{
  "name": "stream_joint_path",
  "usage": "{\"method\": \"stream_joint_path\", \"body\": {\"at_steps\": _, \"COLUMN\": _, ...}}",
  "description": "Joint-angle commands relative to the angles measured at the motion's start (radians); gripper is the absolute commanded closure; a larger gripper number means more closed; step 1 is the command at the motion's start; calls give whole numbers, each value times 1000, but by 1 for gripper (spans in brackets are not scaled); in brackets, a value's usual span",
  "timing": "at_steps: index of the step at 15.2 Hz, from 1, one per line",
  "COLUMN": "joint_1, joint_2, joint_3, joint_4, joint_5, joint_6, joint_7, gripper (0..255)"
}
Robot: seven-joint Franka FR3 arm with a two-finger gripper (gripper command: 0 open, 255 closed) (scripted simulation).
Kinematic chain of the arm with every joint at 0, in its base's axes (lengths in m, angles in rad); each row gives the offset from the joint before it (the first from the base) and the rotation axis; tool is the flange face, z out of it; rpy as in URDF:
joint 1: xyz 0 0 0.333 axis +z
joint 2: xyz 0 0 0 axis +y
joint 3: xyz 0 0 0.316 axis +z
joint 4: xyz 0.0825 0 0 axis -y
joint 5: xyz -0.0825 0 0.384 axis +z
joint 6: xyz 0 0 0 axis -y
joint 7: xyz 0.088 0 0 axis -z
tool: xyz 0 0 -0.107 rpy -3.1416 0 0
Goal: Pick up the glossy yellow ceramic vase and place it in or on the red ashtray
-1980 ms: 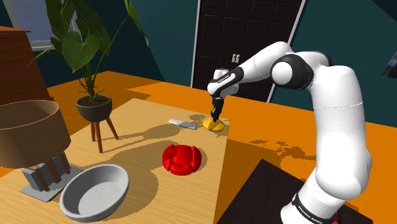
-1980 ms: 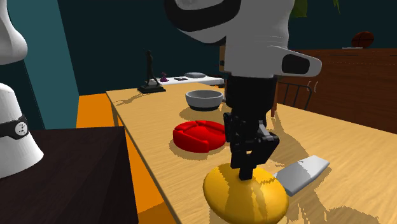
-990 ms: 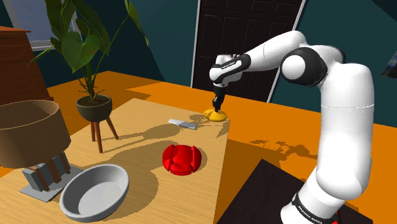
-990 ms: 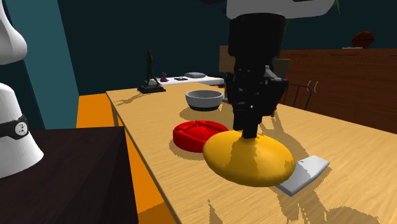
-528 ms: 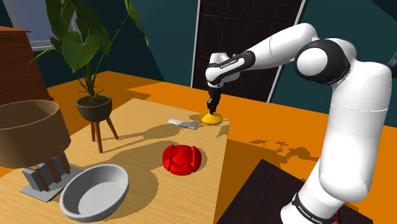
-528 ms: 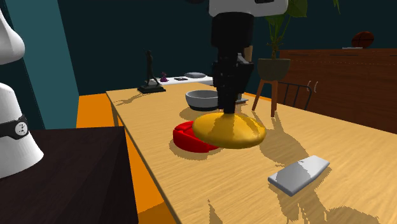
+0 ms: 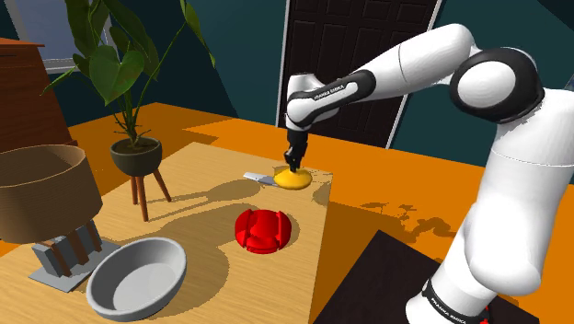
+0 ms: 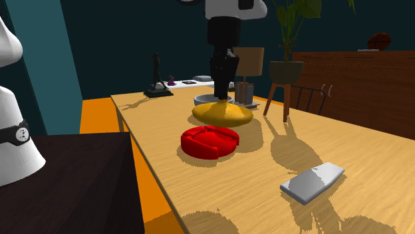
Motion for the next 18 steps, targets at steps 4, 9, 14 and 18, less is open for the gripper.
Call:
{"method": "stream_joint_path", "body": {"at_steps": 4, "joint_1": 67, "joint_2": -31, "joint_3": 45, "joint_4": -10, "joint_5": -8, "joint_6": -27, "joint_7": 115, "gripper": 255}}
{"method": "stream_joint_path", "body": {"at_steps": 9, "joint_1": 132, "joint_2": -47, "joint_3": 93, "joint_4": -3, "joint_5": -11, "joint_6": -53, "joint_7": 229, "gripper": 255}}
{"method": "stream_joint_path", "body": {"at_steps": 14, "joint_1": 167, "joint_2": -36, "joint_3": 120, "joint_4": -3, "joint_5": -11, "joint_6": -45, "joint_7": 291, "gripper": 255}}
{"method": "stream_joint_path", "body": {"at_steps": 18, "joint_1": 167, "joint_2": -13, "joint_3": 120, "joint_4": -30, "joint_5": -12, "joint_6": 4, "joint_7": 293, "gripper": 255}}
